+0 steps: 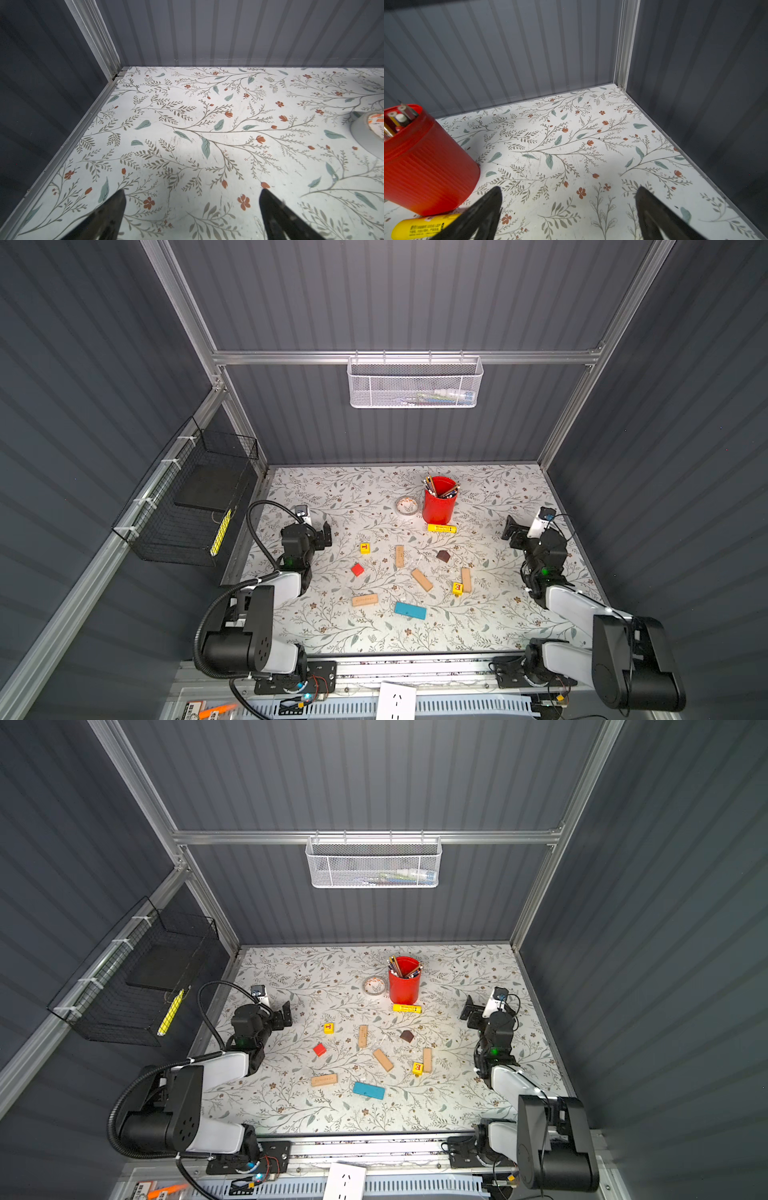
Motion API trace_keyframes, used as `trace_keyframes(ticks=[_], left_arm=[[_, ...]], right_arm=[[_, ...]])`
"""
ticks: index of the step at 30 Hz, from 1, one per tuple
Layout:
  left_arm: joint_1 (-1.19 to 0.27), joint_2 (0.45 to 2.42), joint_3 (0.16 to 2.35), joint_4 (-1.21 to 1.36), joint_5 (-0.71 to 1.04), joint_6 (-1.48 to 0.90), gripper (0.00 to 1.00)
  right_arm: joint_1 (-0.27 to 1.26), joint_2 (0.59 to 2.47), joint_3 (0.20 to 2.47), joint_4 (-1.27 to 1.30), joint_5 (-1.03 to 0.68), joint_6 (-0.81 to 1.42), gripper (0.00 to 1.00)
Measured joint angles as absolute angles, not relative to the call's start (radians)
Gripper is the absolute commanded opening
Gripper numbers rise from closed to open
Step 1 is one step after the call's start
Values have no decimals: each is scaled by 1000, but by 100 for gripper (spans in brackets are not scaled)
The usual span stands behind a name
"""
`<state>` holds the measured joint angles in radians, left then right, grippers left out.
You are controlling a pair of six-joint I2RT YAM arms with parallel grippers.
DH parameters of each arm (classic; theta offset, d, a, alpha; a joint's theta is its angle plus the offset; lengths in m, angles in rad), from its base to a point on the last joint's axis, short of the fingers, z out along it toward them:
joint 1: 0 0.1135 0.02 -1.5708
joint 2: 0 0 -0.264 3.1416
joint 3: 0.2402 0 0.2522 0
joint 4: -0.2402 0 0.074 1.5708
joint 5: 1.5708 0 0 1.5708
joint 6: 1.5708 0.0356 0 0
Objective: Build the wood block tower
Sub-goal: 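Move the left and right grippers forward over the scattered wooden blocks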
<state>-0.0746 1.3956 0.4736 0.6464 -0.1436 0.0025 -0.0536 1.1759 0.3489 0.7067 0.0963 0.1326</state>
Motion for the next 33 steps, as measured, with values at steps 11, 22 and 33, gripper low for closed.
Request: trace_keyframes(ticks=[11, 22, 33], left_arm=[[-75, 1194, 604, 385, -153, -270, 100], [-72, 1204, 701, 106, -69, -501, 100], [-224, 1186, 735, -90, 68, -555, 100]], right_arm=[[-66, 994, 546, 212, 118, 418, 99], [-41, 991, 628, -89, -57, 486, 99], [196, 1018, 719, -308, -84, 462, 99]])
